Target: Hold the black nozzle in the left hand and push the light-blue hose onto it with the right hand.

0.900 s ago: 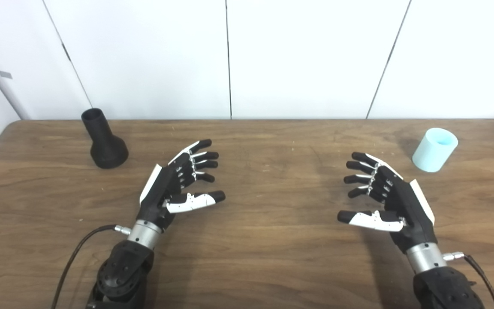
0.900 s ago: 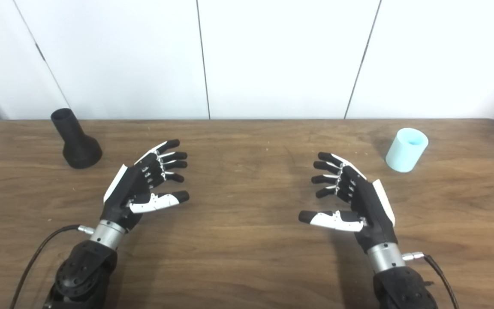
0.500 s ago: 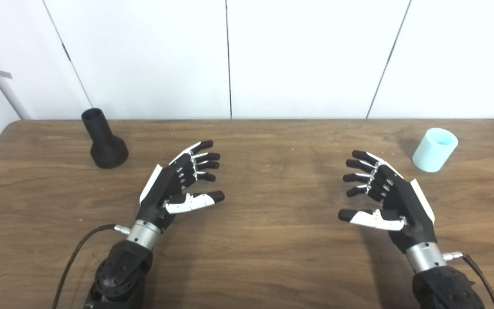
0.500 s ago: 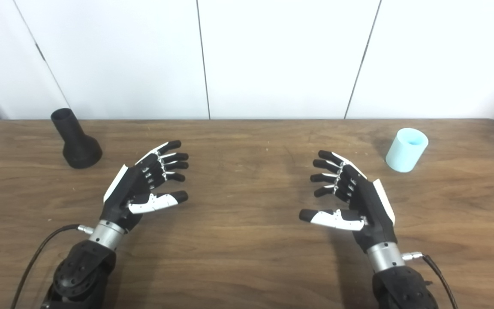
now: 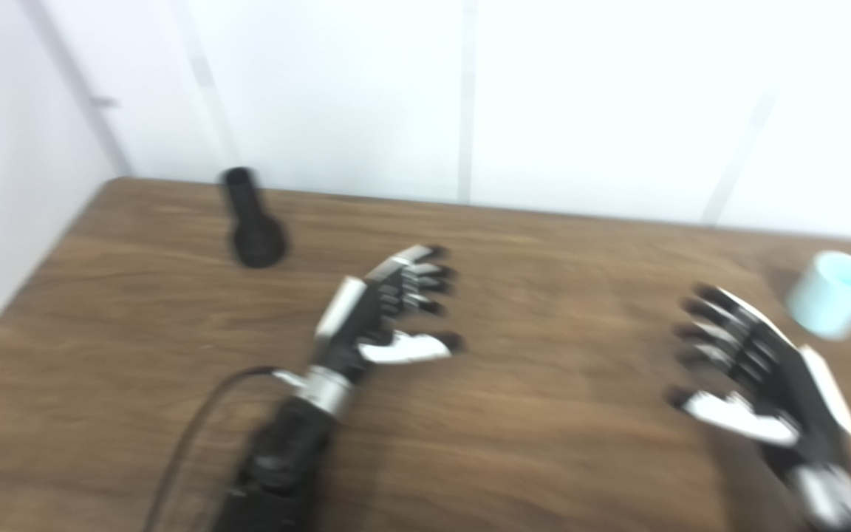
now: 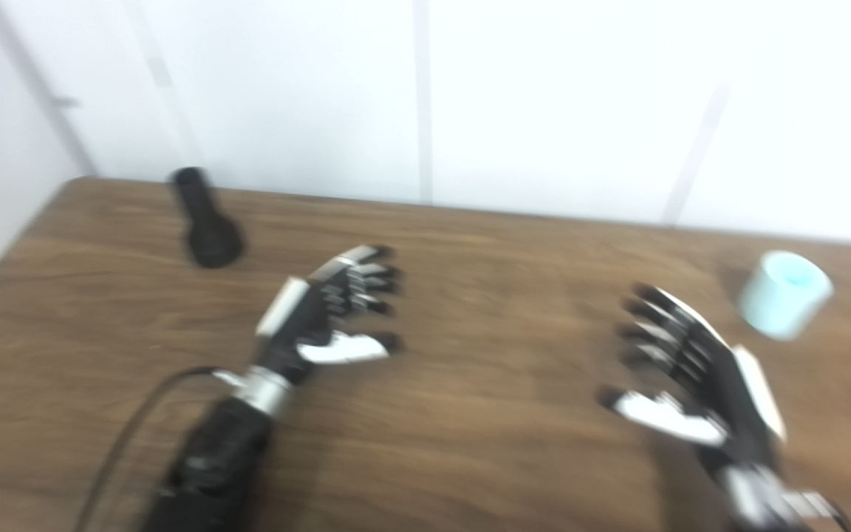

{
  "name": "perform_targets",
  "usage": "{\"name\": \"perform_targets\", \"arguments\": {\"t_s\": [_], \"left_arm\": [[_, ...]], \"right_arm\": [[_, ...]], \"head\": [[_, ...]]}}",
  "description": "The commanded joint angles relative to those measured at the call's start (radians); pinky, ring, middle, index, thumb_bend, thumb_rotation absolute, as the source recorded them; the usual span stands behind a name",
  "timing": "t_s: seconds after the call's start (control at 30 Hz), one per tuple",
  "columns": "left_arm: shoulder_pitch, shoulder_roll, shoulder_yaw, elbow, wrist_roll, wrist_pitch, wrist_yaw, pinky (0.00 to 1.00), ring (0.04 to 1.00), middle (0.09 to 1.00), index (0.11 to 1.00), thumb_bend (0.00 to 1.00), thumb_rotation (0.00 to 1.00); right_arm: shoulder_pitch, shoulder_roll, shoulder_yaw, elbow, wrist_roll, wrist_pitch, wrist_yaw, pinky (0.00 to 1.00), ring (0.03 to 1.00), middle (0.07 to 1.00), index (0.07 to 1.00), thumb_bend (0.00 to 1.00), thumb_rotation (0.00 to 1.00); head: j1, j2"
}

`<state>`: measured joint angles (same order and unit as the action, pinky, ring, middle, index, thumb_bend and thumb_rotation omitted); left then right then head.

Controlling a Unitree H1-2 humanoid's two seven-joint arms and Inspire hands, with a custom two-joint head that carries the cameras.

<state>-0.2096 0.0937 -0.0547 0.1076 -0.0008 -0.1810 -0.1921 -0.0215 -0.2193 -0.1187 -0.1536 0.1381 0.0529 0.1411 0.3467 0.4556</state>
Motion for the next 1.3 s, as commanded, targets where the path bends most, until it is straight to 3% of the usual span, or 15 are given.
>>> {"name": "perform_targets", "arguments": {"t_s": [0.0, 0.13, 0.3, 0.53, 0.87, 0.97, 1.27], "left_arm": [[-0.035, -0.007, -0.001, 0.002, 0.003, -0.035, 0.016, 0.62, 0.745, 0.762, 0.780, 0.73, 0.18], [-0.031, 0.000, 0.003, -0.015, 0.016, -0.027, 0.025, 0.64, 0.751, 0.763, 0.780, 0.73, 0.17], [-0.032, 0.029, 0.018, -0.035, 0.043, -0.028, 0.045, 0.65, 0.764, 0.763, 0.778, 0.73, 0.18], [-0.050, 0.106, 0.037, -0.152, 0.091, 0.066, 0.038, 0.65, 0.749, 0.758, 0.777, 0.75, 0.22], [-0.114, 0.275, 0.108, -0.292, 0.159, 0.214, 0.029, 0.63, 0.758, 0.760, 0.774, 0.76, 0.21], [-0.147, 0.331, 0.144, -0.318, 0.202, 0.257, 0.040, 0.69, 0.810, 0.796, 0.773, 0.76, 0.21], [-0.218, 0.399, 0.199, -0.344, 0.278, 0.328, 0.064, 0.69, 0.812, 0.797, 0.777, 0.75, 0.20]], "right_arm": [[-0.021, -0.008, -0.012, 0.000, 0.043, -0.075, 0.024, 0.57, 0.711, 0.799, 0.829, 0.78, 0.12], [-0.025, -0.013, -0.014, 0.034, 0.061, -0.128, 0.041, 0.56, 0.719, 0.814, 0.842, 0.77, 0.13], [-0.023, -0.020, -0.019, 0.039, 0.066, -0.137, 0.047, 0.56, 0.721, 0.815, 0.849, 0.77, 0.12], [-0.025, -0.020, -0.019, 0.045, 0.059, -0.142, 0.048, 0.56, 0.721, 0.815, 0.850, 0.76, 0.12], [-0.027, -0.023, -0.022, 0.035, 0.053, -0.131, 0.041, 0.57, 0.719, 0.815, 0.851, 0.76, 0.12], [-0.028, -0.019, -0.021, 0.037, 0.051, -0.132, 0.039, 0.56, 0.720, 0.816, 0.852, 0.76, 0.11], [-0.038, -0.023, -0.024, 0.042, 0.054, -0.128, 0.037, 0.56, 0.718, 0.815, 0.845, 0.77, 0.11]], "head": [[0.006, -0.006], [0.009, -0.011], [0.014, -0.015], [0.019, -0.017], [0.020, -0.017], [0.020, -0.017], [0.025, -0.015]]}}
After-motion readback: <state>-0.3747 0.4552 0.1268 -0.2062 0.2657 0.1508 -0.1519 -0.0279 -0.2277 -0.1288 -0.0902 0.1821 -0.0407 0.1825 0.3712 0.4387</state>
